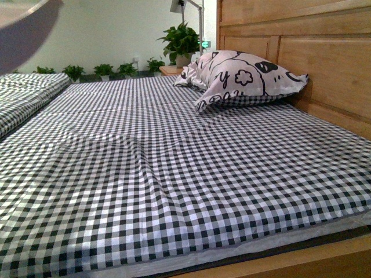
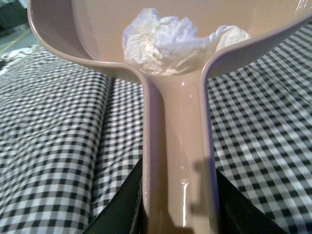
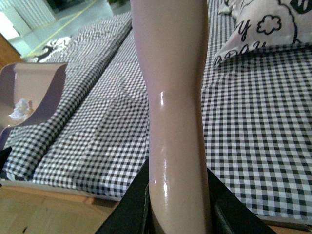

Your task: Clean up trash

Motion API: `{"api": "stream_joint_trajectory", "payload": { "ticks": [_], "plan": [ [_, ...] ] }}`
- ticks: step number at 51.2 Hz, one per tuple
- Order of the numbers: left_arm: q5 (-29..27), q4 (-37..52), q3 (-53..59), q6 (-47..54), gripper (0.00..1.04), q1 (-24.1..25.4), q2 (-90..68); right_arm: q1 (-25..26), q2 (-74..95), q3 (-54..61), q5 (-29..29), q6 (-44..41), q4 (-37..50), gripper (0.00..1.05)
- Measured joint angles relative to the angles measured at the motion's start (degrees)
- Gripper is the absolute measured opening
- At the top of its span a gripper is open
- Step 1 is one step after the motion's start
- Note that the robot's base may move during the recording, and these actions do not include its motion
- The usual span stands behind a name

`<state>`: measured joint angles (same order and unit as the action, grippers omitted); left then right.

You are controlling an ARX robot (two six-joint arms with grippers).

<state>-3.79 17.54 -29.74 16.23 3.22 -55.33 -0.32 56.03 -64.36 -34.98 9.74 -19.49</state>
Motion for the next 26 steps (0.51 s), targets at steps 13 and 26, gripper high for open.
{"api": "stream_joint_trajectory", "payload": {
  "ticks": [13, 26],
  "plan": [
    [-13.46, -3.63, 2.32, -2.40, 0.26, -10.45, 15.89, -1.18, -12.63, 4.42, 0.46, 3.39, -1.81, 0.19],
    [-27.19, -10.43, 6.27, -3.87, 0.26, -20.98, 29.40, -12.74, -20.96, 7.13, 18.86, 4.24, -0.66, 0.19]
  ]
}}
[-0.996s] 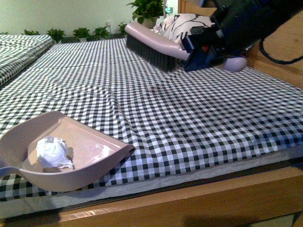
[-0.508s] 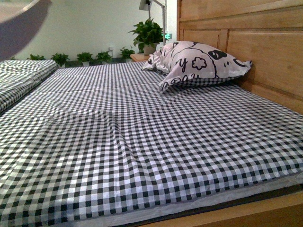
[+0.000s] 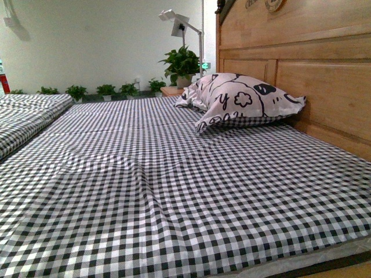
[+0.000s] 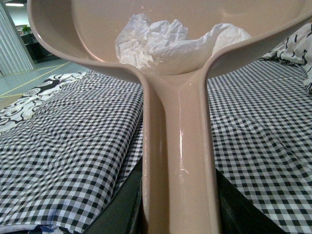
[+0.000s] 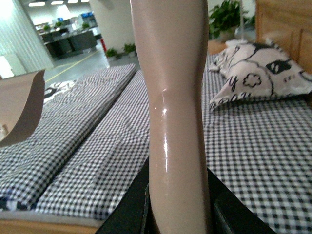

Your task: Clean up trash

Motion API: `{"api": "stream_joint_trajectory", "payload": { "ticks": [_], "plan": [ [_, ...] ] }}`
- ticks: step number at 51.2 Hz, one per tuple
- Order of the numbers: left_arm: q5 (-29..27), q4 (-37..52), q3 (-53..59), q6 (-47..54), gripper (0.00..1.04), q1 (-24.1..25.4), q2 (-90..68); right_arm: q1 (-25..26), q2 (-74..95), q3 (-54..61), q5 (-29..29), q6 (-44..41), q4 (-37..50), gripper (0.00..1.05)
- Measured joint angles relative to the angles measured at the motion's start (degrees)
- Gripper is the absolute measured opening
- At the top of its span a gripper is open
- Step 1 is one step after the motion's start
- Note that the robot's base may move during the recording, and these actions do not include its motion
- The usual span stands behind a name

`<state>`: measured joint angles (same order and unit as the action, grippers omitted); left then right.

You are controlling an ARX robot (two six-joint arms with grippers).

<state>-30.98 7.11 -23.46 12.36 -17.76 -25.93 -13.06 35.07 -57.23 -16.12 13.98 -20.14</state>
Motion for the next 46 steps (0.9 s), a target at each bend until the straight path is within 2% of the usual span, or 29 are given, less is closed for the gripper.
{"api": "stream_joint_trajectory", "payload": {
  "ticks": [2, 8, 16, 25, 46],
  "plan": [
    [-1.73, -0.63, 0.44, -0.22, 0.26, -1.44, 1.49, -0.87, -0.39, 0.00, 3.17, -0.09, 0.74, 0.19],
    [-6.67, -1.77, 1.75, -0.26, 0.26, -5.92, 4.68, -1.75, -0.70, 0.17, 6.82, -0.35, 1.70, 0.19],
    [-9.99, -2.16, 3.17, -0.31, 0.26, -10.47, 7.10, -1.49, -0.66, 1.05, 8.00, -1.05, 1.79, 0.19],
    [-10.29, -2.62, 4.02, -1.25, 0.26, -11.23, 7.41, -0.55, -0.68, 1.18, 10.32, -2.38, 0.87, 0.19],
    [-10.45, -2.62, 4.02, -1.40, 0.26, -11.30, 7.56, -0.48, -0.79, 1.18, 10.38, -3.23, 0.85, 0.19]
  ]
}}
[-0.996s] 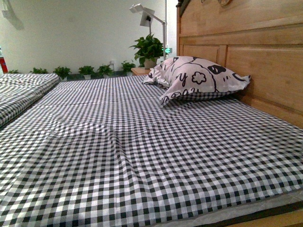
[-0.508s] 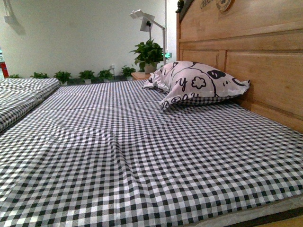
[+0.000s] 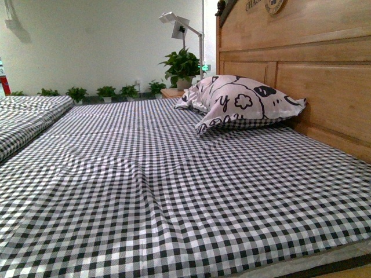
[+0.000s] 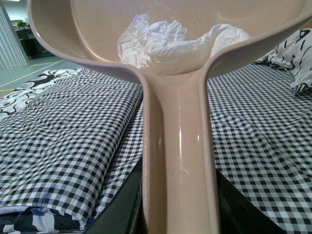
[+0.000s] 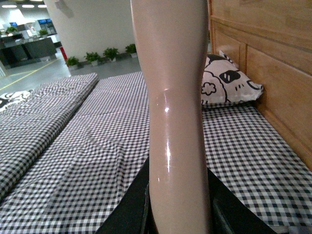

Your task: Clean up trash

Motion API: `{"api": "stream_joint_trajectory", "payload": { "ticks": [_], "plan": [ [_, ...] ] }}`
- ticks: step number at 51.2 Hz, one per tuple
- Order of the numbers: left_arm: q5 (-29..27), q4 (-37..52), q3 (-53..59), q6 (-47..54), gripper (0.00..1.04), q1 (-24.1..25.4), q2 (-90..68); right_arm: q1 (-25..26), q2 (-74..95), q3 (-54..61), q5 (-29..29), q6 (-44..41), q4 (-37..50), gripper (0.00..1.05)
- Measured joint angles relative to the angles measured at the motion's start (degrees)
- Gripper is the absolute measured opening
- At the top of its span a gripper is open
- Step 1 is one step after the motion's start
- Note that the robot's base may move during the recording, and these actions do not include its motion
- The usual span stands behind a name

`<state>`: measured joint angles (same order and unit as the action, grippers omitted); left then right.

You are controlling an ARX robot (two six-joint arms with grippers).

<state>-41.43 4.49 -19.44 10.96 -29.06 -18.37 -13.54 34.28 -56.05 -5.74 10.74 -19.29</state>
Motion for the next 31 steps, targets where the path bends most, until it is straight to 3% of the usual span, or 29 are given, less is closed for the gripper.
{"api": "stream_joint_trajectory", "payload": {
  "ticks": [31],
  "plan": [
    [-0.02, 0.00, 0.00, -0.09, 0.26, 0.00, 0.00, 0.00, 0.00, 0.00, 0.00, 0.00, 0.00, 0.19]
  ]
}}
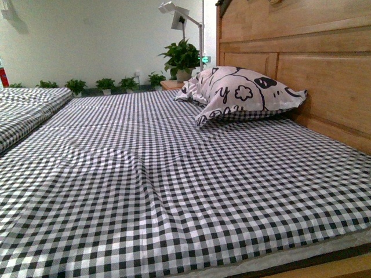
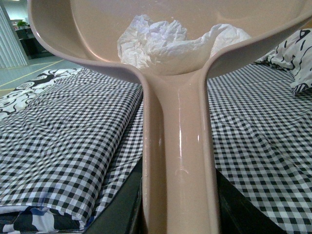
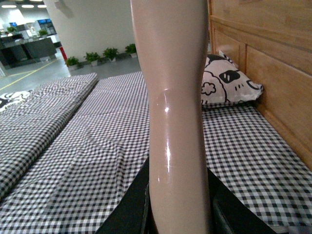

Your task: Clean up trash

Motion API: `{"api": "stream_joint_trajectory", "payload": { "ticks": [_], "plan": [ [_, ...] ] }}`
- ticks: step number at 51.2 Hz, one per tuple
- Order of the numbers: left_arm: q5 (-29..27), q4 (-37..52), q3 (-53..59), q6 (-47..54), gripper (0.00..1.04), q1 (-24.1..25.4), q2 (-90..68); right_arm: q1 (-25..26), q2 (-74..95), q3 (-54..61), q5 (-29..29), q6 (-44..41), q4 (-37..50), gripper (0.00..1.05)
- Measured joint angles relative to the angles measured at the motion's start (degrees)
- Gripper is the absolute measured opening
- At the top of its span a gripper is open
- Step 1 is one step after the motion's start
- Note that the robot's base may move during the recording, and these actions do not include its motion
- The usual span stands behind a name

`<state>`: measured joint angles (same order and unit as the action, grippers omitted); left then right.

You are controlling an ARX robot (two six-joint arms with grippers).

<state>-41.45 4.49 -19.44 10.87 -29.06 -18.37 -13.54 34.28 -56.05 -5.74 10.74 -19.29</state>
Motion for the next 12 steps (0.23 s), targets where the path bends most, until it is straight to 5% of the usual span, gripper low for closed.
{"api": "stream_joint_trajectory", "payload": {
  "ticks": [12],
  "plan": [
    [0.02, 0.00, 0.00, -0.02, 0.26, 0.00, 0.00, 0.00, 0.00, 0.00, 0.00, 0.00, 0.00, 0.19]
  ]
}}
